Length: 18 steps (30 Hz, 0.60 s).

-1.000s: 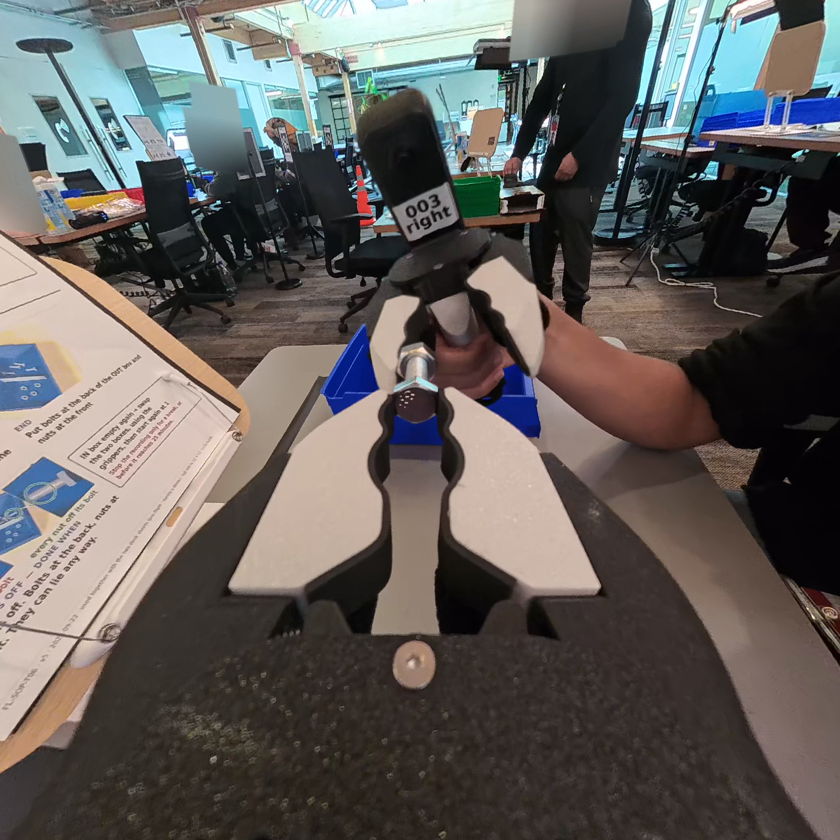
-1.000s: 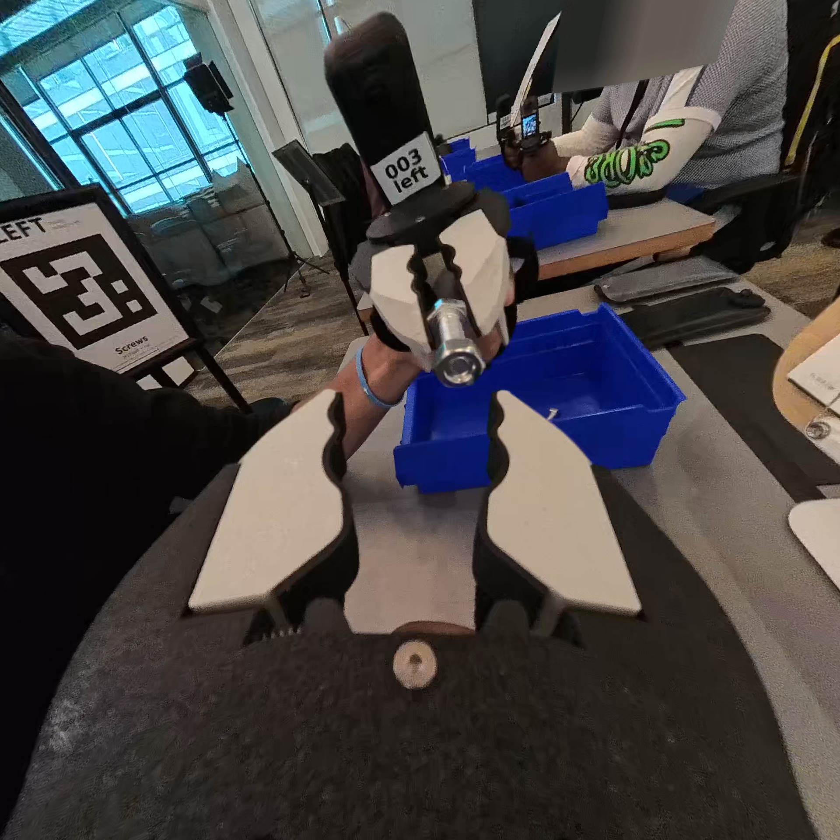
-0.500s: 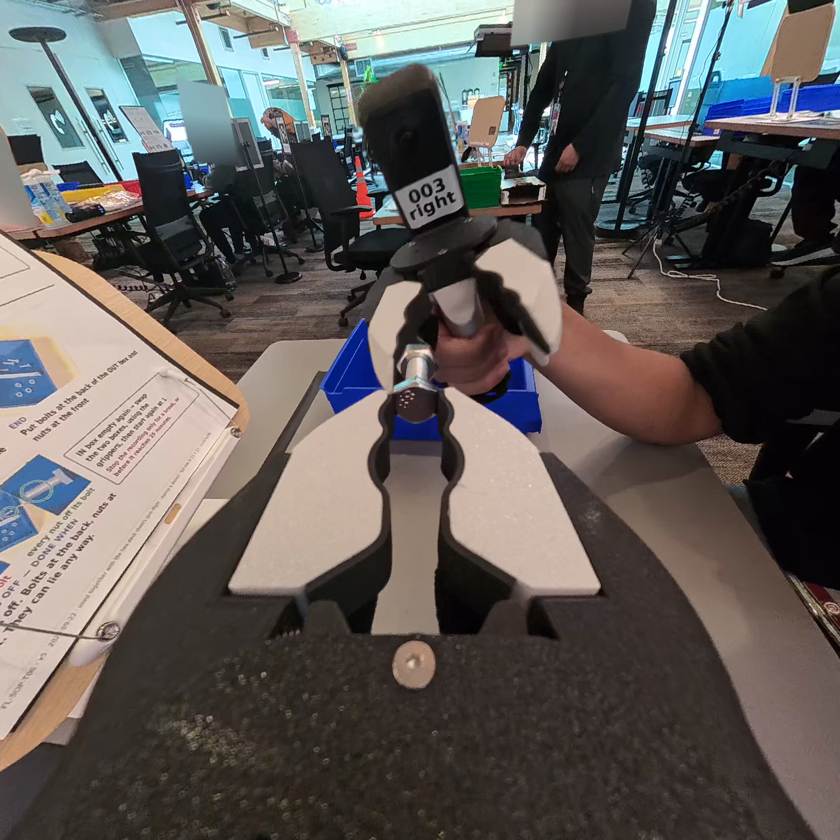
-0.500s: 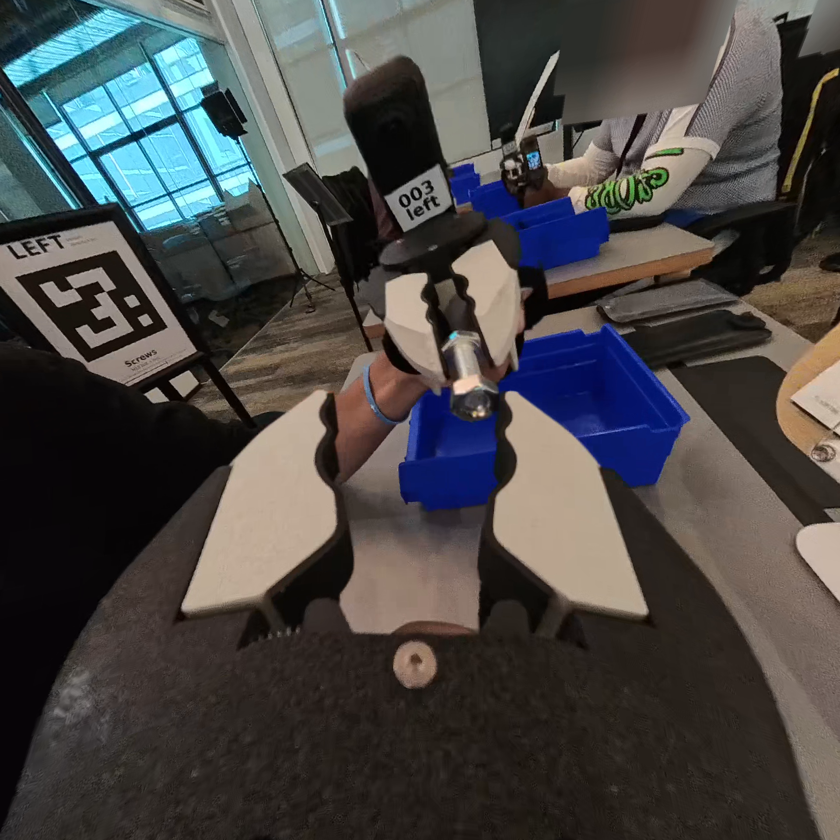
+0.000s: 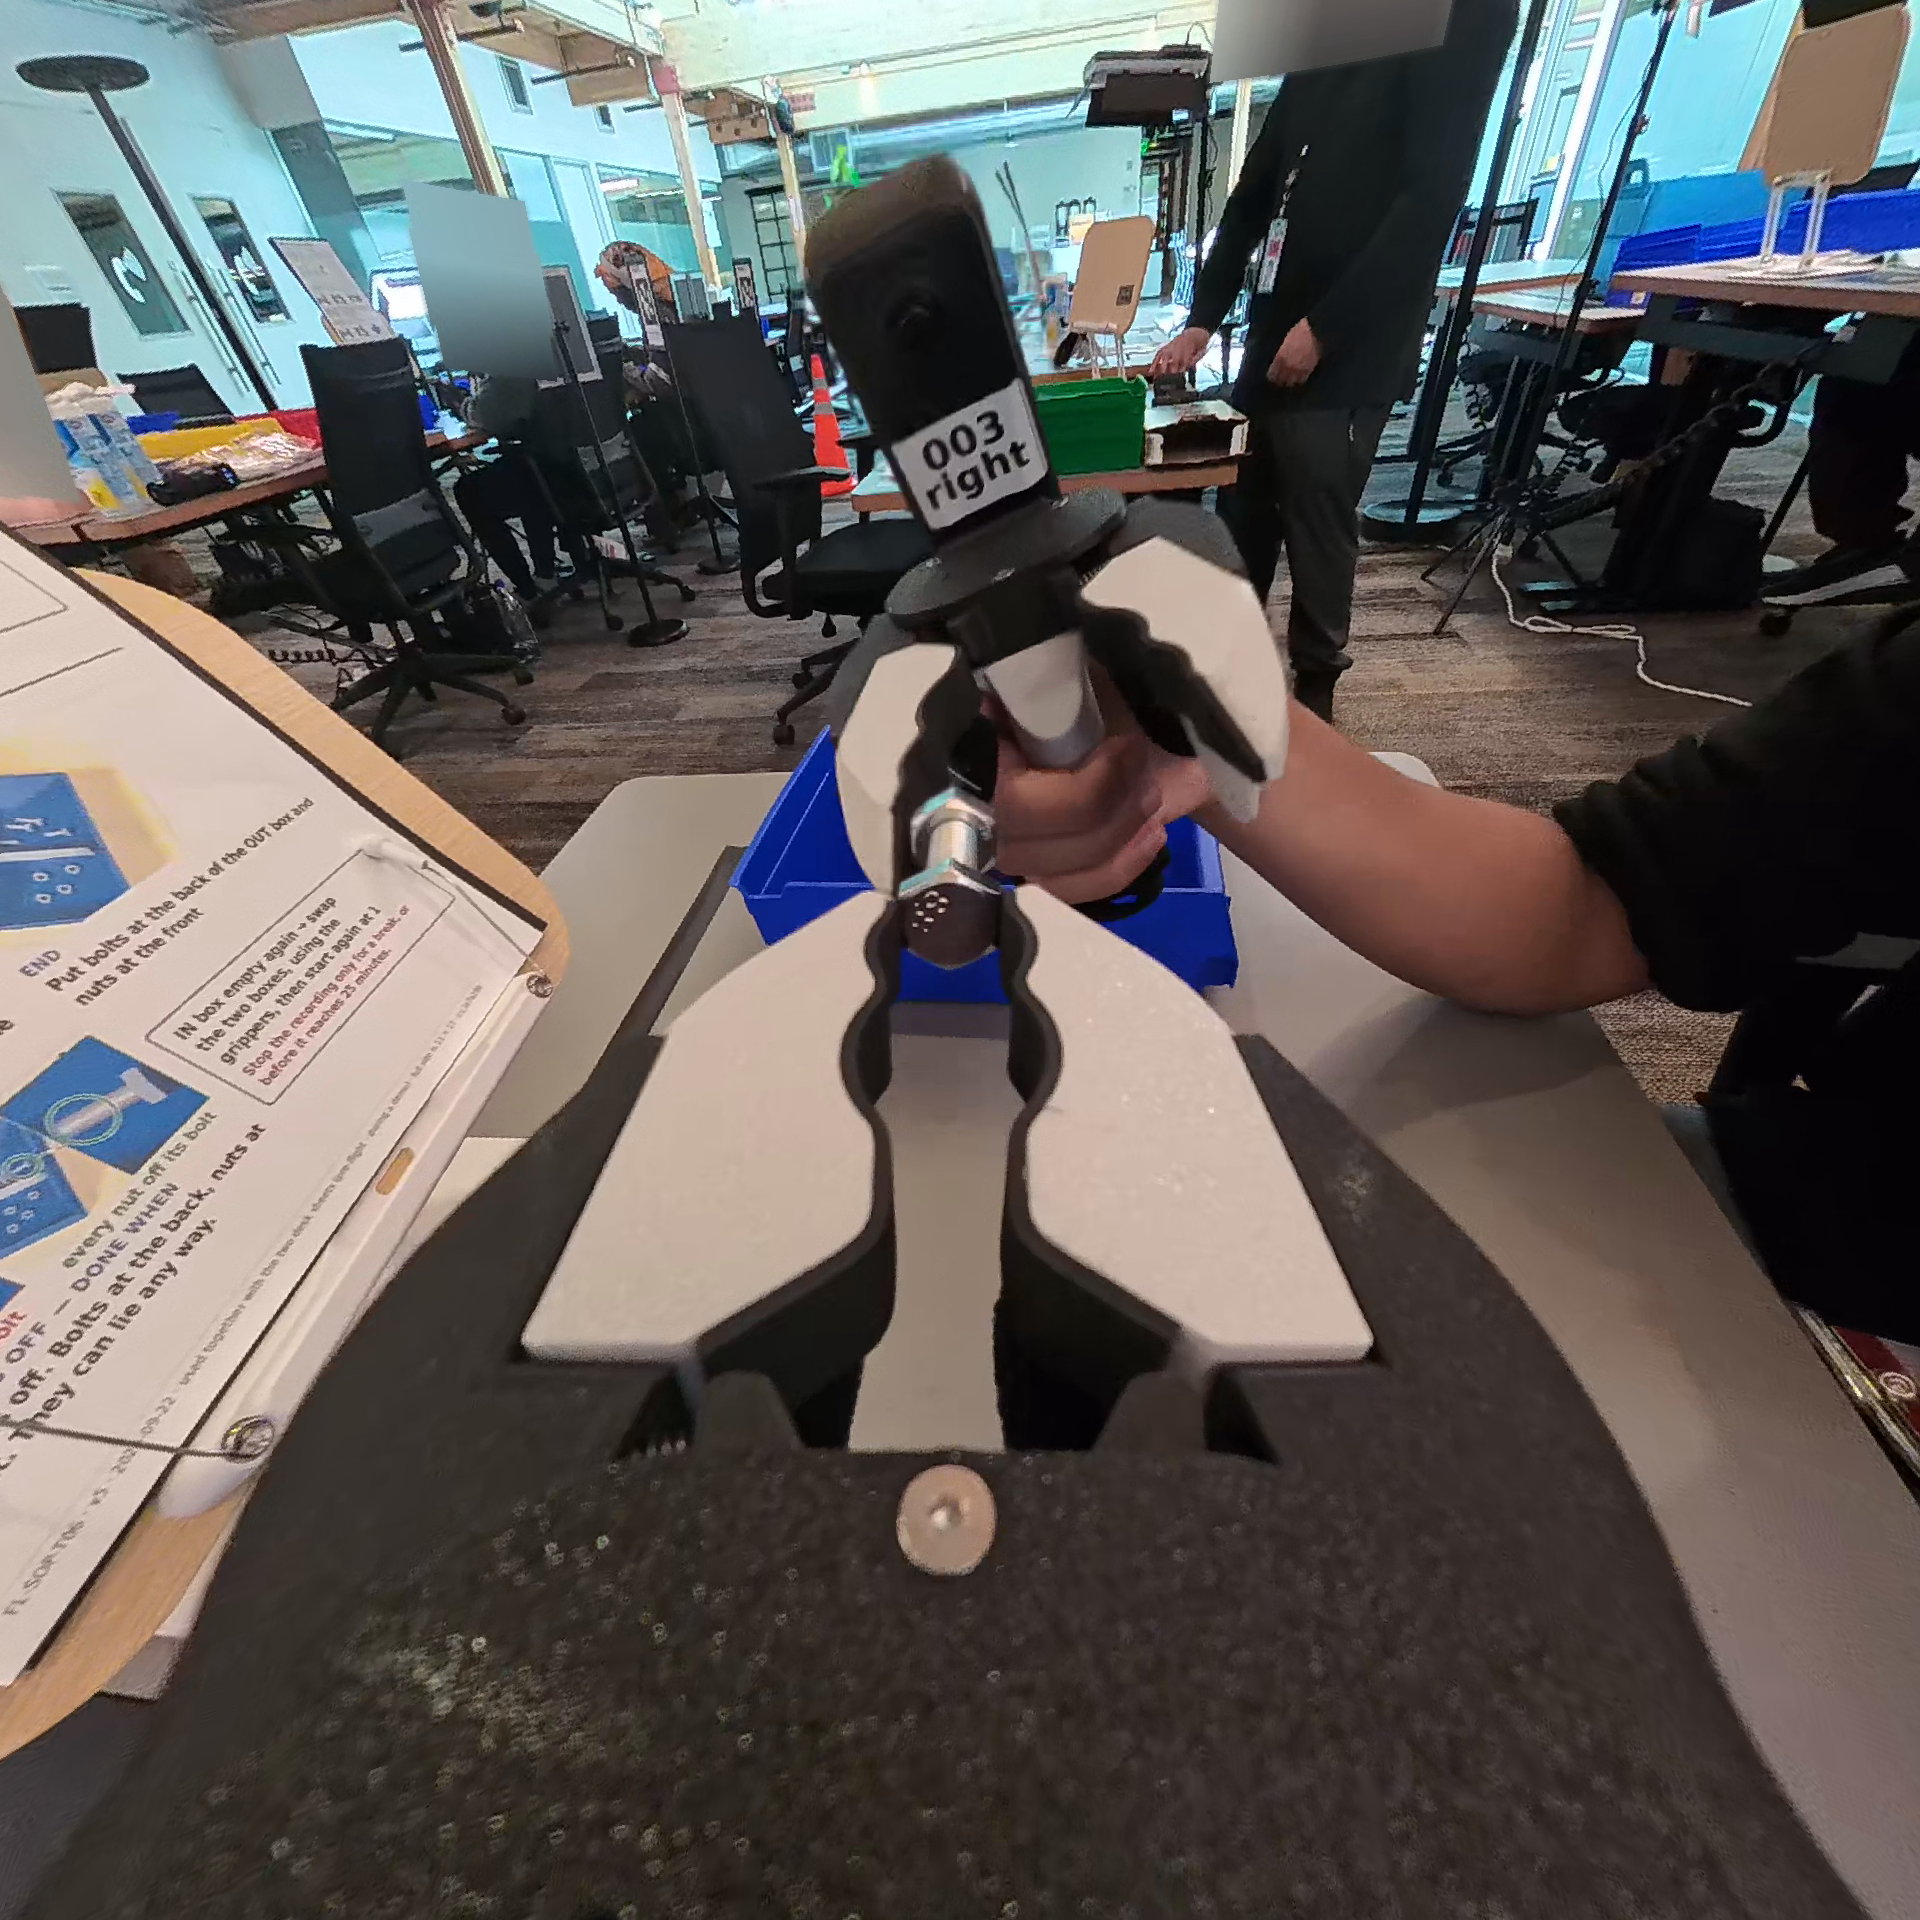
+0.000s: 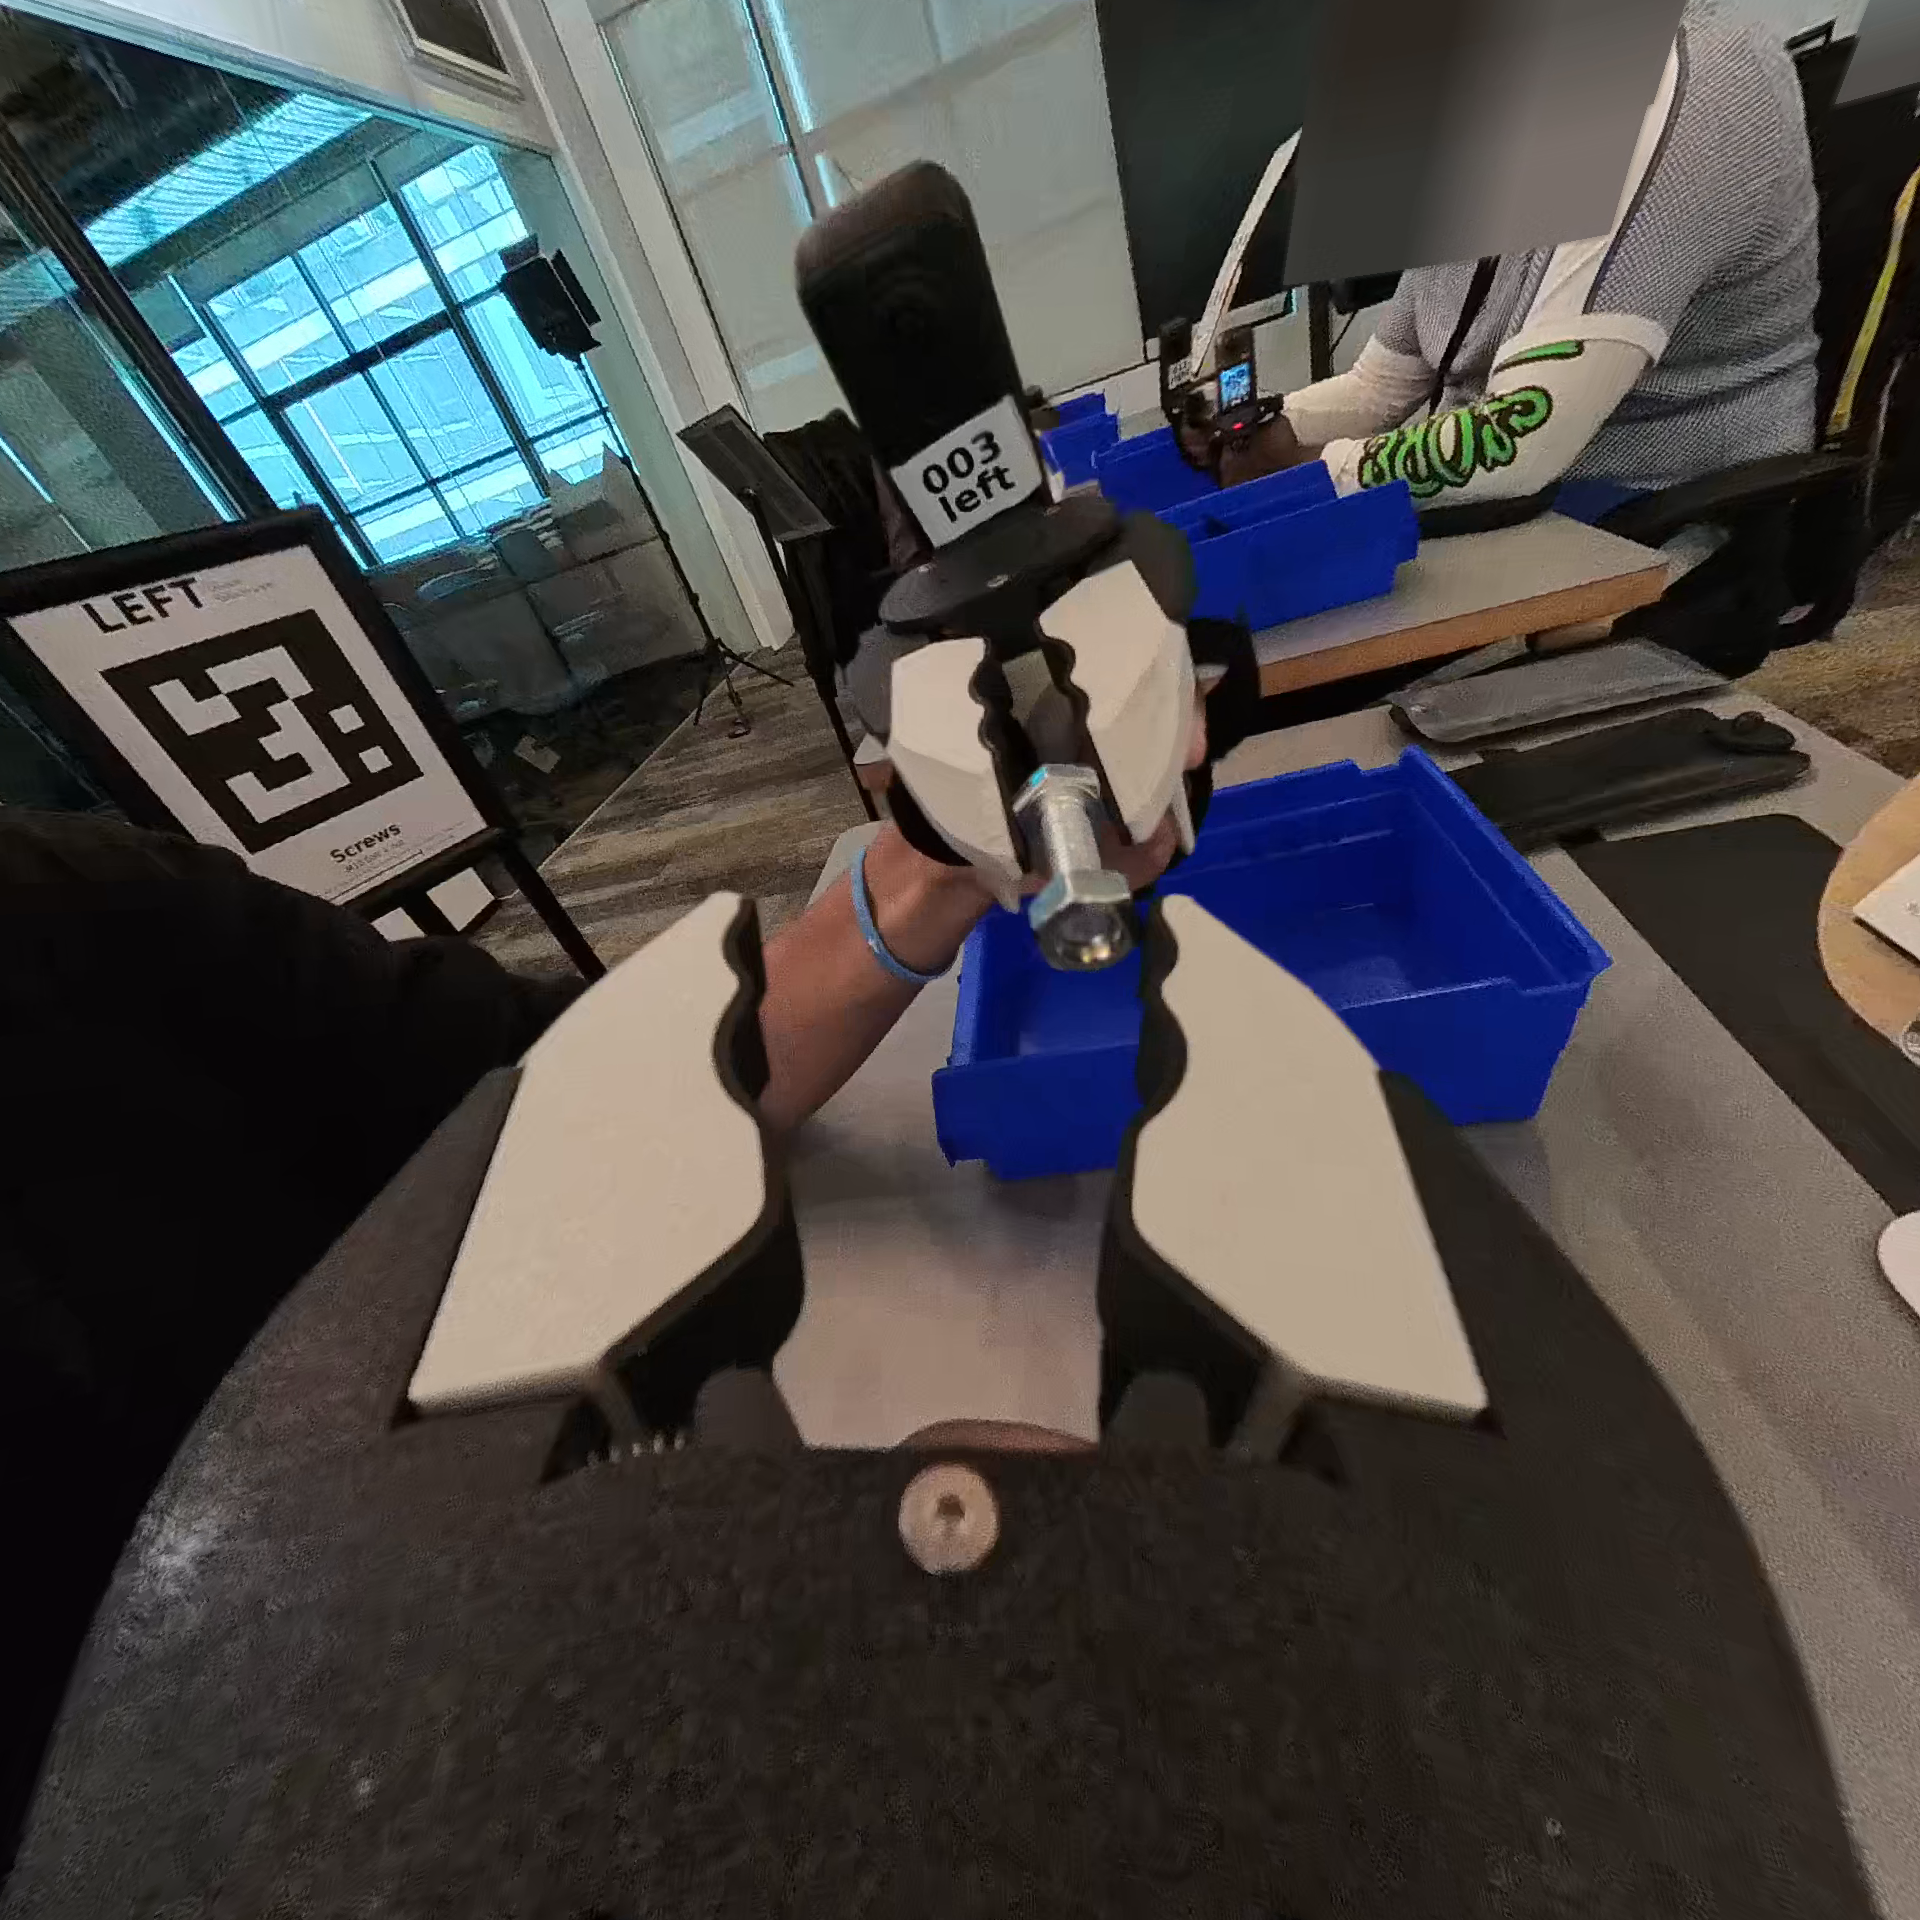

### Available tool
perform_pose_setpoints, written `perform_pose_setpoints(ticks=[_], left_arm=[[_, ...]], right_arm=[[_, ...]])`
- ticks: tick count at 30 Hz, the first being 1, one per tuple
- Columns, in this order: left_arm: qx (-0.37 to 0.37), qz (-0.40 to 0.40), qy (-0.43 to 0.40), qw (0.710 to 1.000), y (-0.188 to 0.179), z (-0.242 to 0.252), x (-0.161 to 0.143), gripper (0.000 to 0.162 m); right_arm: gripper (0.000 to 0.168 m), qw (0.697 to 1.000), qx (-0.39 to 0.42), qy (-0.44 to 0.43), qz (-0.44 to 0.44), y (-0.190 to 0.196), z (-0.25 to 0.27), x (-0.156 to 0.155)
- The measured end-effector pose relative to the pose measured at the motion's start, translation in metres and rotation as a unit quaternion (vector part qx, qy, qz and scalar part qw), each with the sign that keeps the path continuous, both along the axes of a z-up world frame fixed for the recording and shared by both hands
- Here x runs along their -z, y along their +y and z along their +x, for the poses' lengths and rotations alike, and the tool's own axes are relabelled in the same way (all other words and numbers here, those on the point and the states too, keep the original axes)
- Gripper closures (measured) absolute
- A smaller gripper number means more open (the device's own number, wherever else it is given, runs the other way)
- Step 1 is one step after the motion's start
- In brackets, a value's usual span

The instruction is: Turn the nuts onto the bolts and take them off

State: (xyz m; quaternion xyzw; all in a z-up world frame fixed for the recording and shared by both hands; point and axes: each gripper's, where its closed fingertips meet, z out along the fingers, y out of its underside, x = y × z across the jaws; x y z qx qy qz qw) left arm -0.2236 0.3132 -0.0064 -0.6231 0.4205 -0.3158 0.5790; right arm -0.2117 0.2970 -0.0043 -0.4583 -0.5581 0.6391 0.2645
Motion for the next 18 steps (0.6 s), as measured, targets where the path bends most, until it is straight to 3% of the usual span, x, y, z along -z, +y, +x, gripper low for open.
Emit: perform_pose_setpoints(ticks=[6,10,14,18], left_arm=[[-0.003,0.0,0.004,1.0,0.0,-0.001,0.001,0.145],[-0.004,0.009,0.0,1.0,-0.002,-0.002,-0.003,0.145],[-0.009,0.017,0.002,1.0,-0.003,-0.005,-0.005,0.145],[-0.018,0.026,0.021,0.999,-0.001,-0.006,-0.001,0.146]], right_arm=[[0.098,0.998,0.032,0.057,-0.012,0.013,0.005,-0.018],[0.108,0.996,0.045,-0.019,-0.071,0.028,0.001,0.006],[0.125,0.981,-0.007,-0.024,-0.194,0.03,0.0,0.005],[0.135,0.967,-0.059,-0.023,-0.245,0.022,0.001,0.002]])
